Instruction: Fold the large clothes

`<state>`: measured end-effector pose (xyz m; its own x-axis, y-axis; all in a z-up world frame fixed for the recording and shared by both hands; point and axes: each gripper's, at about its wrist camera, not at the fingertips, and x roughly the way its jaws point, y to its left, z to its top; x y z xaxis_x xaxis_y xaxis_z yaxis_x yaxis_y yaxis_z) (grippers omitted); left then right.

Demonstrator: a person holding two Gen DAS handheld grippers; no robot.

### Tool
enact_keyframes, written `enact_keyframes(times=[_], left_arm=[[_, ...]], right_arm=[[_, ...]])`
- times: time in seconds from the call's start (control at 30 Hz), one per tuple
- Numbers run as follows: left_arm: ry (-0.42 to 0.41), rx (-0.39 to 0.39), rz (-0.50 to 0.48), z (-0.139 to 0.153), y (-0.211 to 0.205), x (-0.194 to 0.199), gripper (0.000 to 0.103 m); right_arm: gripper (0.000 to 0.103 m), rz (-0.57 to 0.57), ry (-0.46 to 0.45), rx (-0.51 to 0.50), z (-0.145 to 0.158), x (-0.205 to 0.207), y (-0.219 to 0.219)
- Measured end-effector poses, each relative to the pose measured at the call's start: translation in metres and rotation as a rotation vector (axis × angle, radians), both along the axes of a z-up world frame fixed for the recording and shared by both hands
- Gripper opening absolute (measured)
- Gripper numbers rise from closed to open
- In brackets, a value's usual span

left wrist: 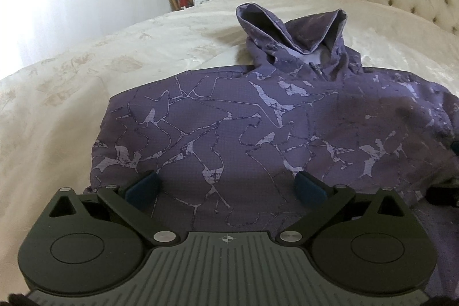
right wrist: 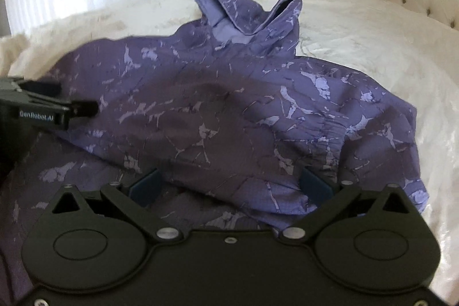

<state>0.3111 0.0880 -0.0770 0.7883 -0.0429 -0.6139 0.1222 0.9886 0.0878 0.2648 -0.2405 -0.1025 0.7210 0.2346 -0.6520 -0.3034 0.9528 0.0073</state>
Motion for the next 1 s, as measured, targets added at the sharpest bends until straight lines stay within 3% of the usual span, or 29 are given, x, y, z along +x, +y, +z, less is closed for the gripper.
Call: enact_keyframes(times=[0.03, 0.1, 0.23, 0.43, 0.53, 0.67, 0.8, 1.0], left_arm=[[0.012, -0.005, 0.002, 0.004, 0.000, -0.001, 0.100], [0.034, -0.051, -0.013, 0.016, 0.004, -0.006, 0.087], [0.052, -0.136, -0.056, 0.049, 0.007, -0.015, 0.087], [0.003, -0.124, -0.123, 0.098, 0.004, 0.002, 0.087], [-0.026, -0.110, -0.124, 0.113, 0.002, 0.026, 0.087], [-0.070, -0.089, -0.115, 0.118, 0.000, 0.061, 0.083], [-0.063, -0.122, -0.090, 0.110, -0.003, 0.098, 0.077], [-0.049, -0.127, -0.069, 0.089, -0.013, 0.145, 0.077]], right_arm=[[0.102, 0.003, 0.005, -0.010, 0.003, -0.003, 0.001], [0.098, 0.027, 0.003, -0.013, 0.015, -0.012, 0.000], [0.097, 0.045, -0.039, 0.002, 0.043, -0.022, -0.009], [0.096, -0.006, -0.049, 0.087, 0.079, 0.002, -0.030], [0.089, -0.032, -0.067, 0.080, 0.092, 0.025, -0.029], [0.086, -0.069, -0.093, 0.077, 0.101, 0.067, -0.031], [0.072, -0.108, -0.078, 0.119, 0.096, 0.104, -0.033], [0.072, -0.175, -0.078, 0.119, 0.079, 0.148, -0.035]])
